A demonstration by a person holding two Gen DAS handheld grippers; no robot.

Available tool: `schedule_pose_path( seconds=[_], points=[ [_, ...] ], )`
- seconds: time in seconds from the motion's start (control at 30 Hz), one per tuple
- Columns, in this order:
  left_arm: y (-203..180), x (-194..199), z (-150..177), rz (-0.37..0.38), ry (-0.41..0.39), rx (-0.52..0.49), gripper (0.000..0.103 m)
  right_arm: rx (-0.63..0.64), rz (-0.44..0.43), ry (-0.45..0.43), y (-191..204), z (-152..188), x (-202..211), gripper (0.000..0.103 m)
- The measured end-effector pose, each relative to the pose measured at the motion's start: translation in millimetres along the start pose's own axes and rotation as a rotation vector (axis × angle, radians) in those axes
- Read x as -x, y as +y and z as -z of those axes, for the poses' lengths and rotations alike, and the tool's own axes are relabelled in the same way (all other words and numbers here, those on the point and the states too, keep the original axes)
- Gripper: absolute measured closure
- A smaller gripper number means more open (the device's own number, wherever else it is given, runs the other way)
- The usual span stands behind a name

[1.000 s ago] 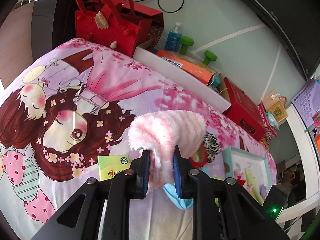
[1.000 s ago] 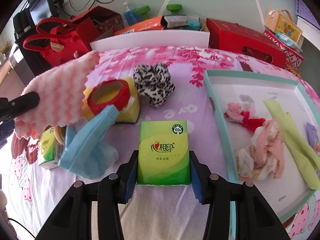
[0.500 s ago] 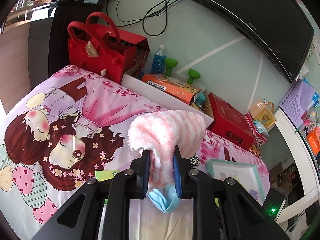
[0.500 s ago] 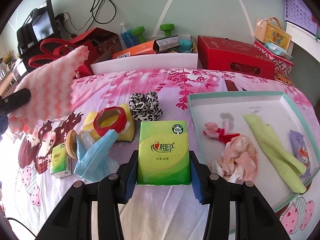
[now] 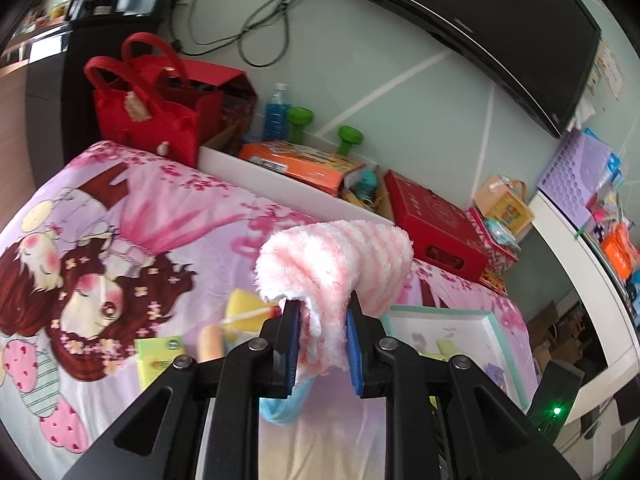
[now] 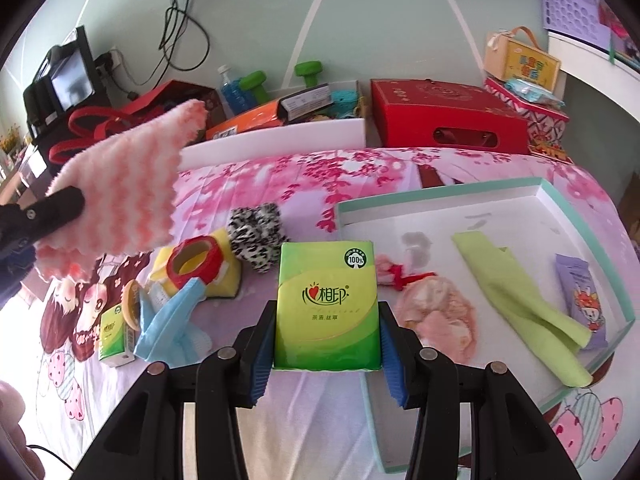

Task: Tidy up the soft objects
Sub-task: 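Carry both items over the white tray and open both grippers to release them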

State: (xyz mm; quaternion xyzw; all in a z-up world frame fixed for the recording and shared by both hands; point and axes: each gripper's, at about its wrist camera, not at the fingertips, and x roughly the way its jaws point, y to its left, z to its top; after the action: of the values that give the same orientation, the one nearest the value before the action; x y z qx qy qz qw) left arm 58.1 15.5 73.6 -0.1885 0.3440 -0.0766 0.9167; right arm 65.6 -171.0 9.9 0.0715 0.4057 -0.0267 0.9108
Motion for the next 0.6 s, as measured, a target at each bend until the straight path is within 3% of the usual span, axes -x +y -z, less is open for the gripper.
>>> schedule_pose_path(
  seconds=[0.6],
  points=[
    [-92, -50, 30, 0.143, 0.070, -0.147, 0.082, -0.172, 0.129, -0.033, -100, 0, 18, 0.054]
  ],
)
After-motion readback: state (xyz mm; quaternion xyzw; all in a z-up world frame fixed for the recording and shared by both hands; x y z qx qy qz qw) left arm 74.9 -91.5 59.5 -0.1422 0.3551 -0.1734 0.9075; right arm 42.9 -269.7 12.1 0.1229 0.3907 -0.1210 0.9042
